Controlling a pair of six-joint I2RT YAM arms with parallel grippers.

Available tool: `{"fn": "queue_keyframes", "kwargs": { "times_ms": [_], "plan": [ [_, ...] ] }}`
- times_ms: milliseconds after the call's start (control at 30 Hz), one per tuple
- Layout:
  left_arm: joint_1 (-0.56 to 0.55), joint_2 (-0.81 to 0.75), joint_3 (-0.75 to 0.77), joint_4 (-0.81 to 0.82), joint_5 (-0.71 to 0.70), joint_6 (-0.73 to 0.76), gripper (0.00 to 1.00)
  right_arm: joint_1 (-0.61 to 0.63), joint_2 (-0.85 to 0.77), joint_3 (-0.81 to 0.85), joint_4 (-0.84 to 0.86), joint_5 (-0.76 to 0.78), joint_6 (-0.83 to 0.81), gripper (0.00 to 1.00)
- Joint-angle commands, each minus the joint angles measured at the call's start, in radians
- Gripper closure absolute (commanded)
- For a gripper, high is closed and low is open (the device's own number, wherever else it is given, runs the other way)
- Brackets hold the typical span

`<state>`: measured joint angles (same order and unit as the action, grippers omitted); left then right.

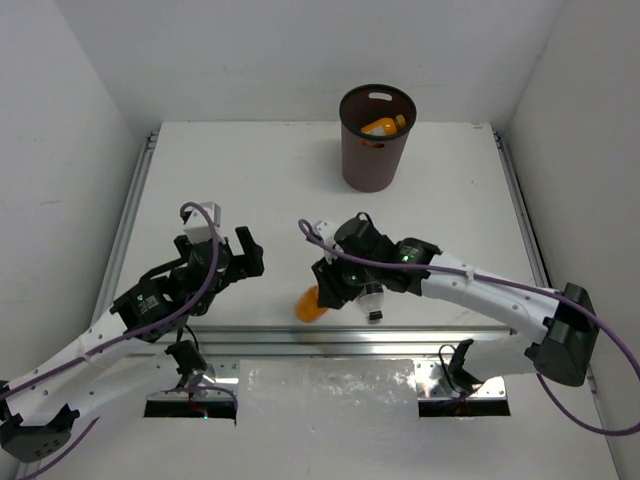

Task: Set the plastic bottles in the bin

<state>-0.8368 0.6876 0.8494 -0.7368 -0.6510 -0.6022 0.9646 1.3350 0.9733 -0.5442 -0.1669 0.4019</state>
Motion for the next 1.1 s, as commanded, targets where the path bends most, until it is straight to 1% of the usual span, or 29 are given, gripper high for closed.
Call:
{"fn": "queue_keyframes", "kwargs": {
  "times_ms": [0, 33, 100, 133, 167, 200, 233, 300, 333, 367, 400, 433, 467, 500, 533, 567, 600, 667, 700, 733, 800, 900, 967, 1000, 1033, 1067],
  "plan": [
    [0.005, -0.026, -0.004, 0.036, -0.015, 0.009, 0.00, -0.016, -0.063, 0.162, 0.084, -0.054, -0.069, 0.71],
    [0.005, -0.028, -0.003, 0.036, -0.015, 0.007, 0.00, -0.048, -0.059, 0.232, 0.079, -0.004, -0.078, 0.71],
    [0.005, -0.030, -0.003, 0.033, -0.018, 0.005, 0.00, -0.107, -0.043, 0.306, 0.072, 0.039, -0.095, 0.72],
    [0.005, -0.030, -0.004, 0.033, -0.019, 0.004, 0.00, -0.148, -0.031, 0.382, 0.069, 0.046, -0.094, 0.72],
    [0.005, -0.033, -0.004, 0.034, -0.018, 0.002, 0.00, -0.250, -0.002, 0.421, 0.069, 0.043, -0.087, 0.73],
    [0.005, -0.033, -0.006, 0.034, -0.016, 0.004, 0.00, -0.298, 0.015, 0.499, 0.072, 0.065, -0.086, 0.73],
    [0.005, -0.031, -0.006, 0.036, -0.015, 0.004, 0.00, -0.378, 0.062, 0.537, 0.079, 0.126, -0.100, 0.73],
    [0.005, -0.026, -0.007, 0.039, -0.012, 0.005, 0.00, -0.447, 0.119, 0.647, 0.102, 0.182, -0.118, 0.73],
    [0.005, -0.023, -0.006, 0.039, -0.012, 0.007, 0.00, -0.508, 0.150, 0.681, 0.128, 0.208, -0.124, 0.73],
    [0.005, -0.017, -0.007, 0.037, -0.010, 0.007, 0.00, -0.535, 0.226, 0.720, 0.133, 0.251, -0.133, 0.73],
    [0.005, -0.014, -0.004, 0.037, -0.010, 0.007, 0.00, -0.585, 0.271, 0.813, 0.125, 0.273, -0.133, 0.73],
    [0.005, -0.008, -0.006, 0.039, -0.007, 0.010, 0.00, -0.611, 0.318, 0.865, 0.112, 0.282, -0.132, 0.73],
    [0.005, -0.007, -0.006, 0.037, -0.004, 0.012, 0.00, -0.635, 0.369, 0.925, 0.099, 0.273, -0.129, 0.74],
    [0.005, -0.003, -0.006, 0.042, -0.001, 0.013, 0.00, -0.653, 0.466, 1.032, 0.087, 0.244, -0.130, 0.73],
    [0.005, 0.001, -0.006, 0.042, 0.001, 0.016, 0.00, -0.684, 0.515, 1.085, 0.066, 0.234, -0.133, 0.73],
    [0.007, 0.003, -0.004, 0.043, 0.002, 0.018, 0.00, -0.694, 0.608, 1.201, 0.050, 0.213, -0.144, 0.73],
    [0.007, 0.006, -0.004, 0.043, 0.001, 0.018, 0.00, -0.705, 0.653, 1.263, 0.029, 0.202, -0.146, 0.73],
    [0.008, 0.009, -0.004, 0.042, 0.001, 0.018, 0.00, -0.730, 0.729, 1.359, -0.034, 0.181, -0.147, 0.66],
    [0.008, 0.010, -0.006, 0.045, 0.004, 0.019, 0.00, -0.744, 0.763, 1.384, -0.039, 0.170, -0.147, 0.59],
    [0.008, 0.010, -0.006, 0.047, 0.004, 0.022, 0.00, -0.747, 0.764, 1.372, -0.021, 0.170, -0.146, 0.36],
    [0.011, 0.019, -0.007, 0.051, 0.016, 0.031, 0.00, -0.751, 0.735, 1.312, 0.021, 0.150, -0.147, 0.01],
    [0.015, 0.038, -0.012, 0.076, 0.051, 0.048, 0.00, -0.751, 0.675, 1.309, 0.003, 0.136, -0.141, 0.01],
    [0.021, 0.094, -0.006, 0.074, 0.070, 0.056, 0.01, -0.750, 0.621, 1.291, -0.028, 0.142, -0.112, 0.01],
    [0.025, 0.124, 0.003, 0.060, 0.079, 0.053, 0.02, -0.741, 0.581, 1.257, -0.057, 0.155, -0.100, 0.01],
    [0.028, 0.177, 0.025, 0.047, 0.085, 0.039, 0.02, -0.731, 0.482, 1.212, -0.069, 0.164, -0.086, 0.01],
    [0.034, 0.194, 0.028, 0.042, 0.100, 0.033, 0.03, -0.706, 0.428, 1.080, -0.080, 0.185, -0.080, 0.01]
  ]
}}
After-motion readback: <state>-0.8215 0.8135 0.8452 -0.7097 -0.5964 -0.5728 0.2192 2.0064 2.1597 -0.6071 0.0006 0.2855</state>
